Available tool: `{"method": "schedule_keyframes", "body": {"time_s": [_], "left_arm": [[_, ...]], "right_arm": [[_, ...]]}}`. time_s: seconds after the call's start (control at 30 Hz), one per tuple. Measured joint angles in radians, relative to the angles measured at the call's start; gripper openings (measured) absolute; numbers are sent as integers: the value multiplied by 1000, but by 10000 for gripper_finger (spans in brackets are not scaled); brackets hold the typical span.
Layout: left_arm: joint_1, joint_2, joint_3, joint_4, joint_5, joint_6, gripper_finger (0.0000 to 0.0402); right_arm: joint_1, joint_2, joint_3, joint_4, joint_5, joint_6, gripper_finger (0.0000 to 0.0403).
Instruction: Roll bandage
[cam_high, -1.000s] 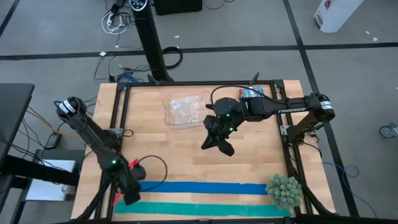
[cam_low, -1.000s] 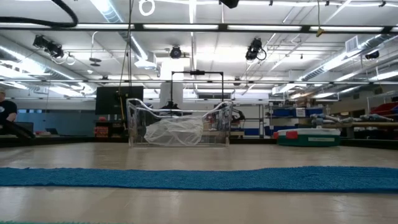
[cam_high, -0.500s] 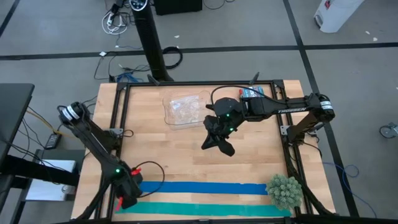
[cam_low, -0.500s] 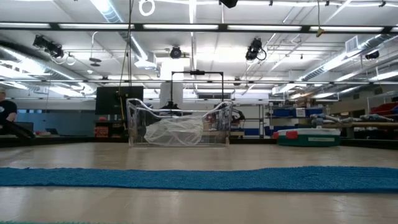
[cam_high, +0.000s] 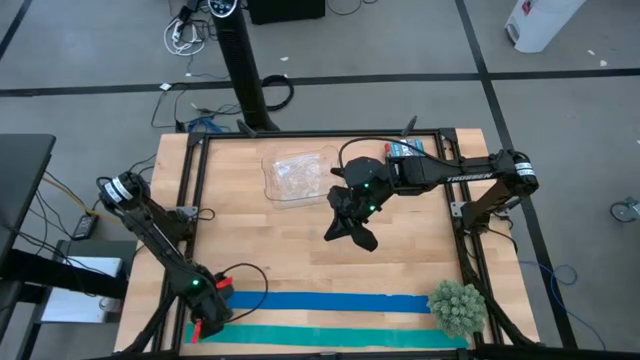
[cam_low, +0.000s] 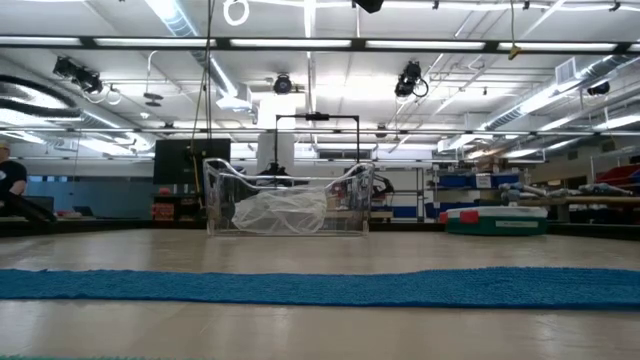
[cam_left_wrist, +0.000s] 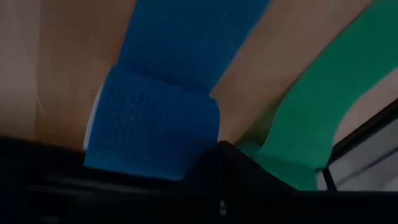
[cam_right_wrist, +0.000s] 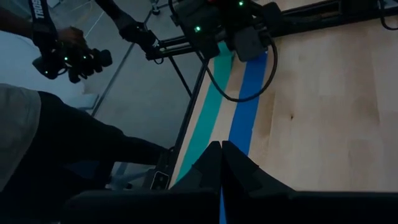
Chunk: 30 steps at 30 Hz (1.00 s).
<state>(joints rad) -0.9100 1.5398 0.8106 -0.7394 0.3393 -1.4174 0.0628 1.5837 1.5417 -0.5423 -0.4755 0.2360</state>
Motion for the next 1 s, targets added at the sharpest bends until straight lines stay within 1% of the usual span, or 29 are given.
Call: {"method": "schedule_keyframes", "body": {"time_s": [0.13, 0.3, 0.47, 0.53, 0.63, 0.8, 0.9, 1.0], "left_arm": [[6, 0, 1, -38, -72, 3, 6], [38, 3, -4, -84, -239, -13, 6], [99, 8, 15, -122, -404, -22, 6], [130, 6, 41, -118, -456, 0, 6], [176, 6, 83, -120, -506, 74, 6], [236, 6, 185, -122, -496, 270, 6], [248, 5, 251, -182, -444, 348, 6], [250, 5, 300, -300, -358, 390, 6]], "right_arm": [[0, 0, 0, 0, 0, 3, 1], [-2, 0, 0, 0, 0, 20, 1], [-2, 0, 0, 0, 0, 24, 2], [-2, 0, 0, 1, 0, 26, 2], [-2, 0, 0, 0, 0, 25, 1], [-4, 0, 0, 1, 0, 24, 2], [-6, 0, 0, 0, 1, 24, 1], [-6, 0, 0, 1, 1, 18, 2]]}}
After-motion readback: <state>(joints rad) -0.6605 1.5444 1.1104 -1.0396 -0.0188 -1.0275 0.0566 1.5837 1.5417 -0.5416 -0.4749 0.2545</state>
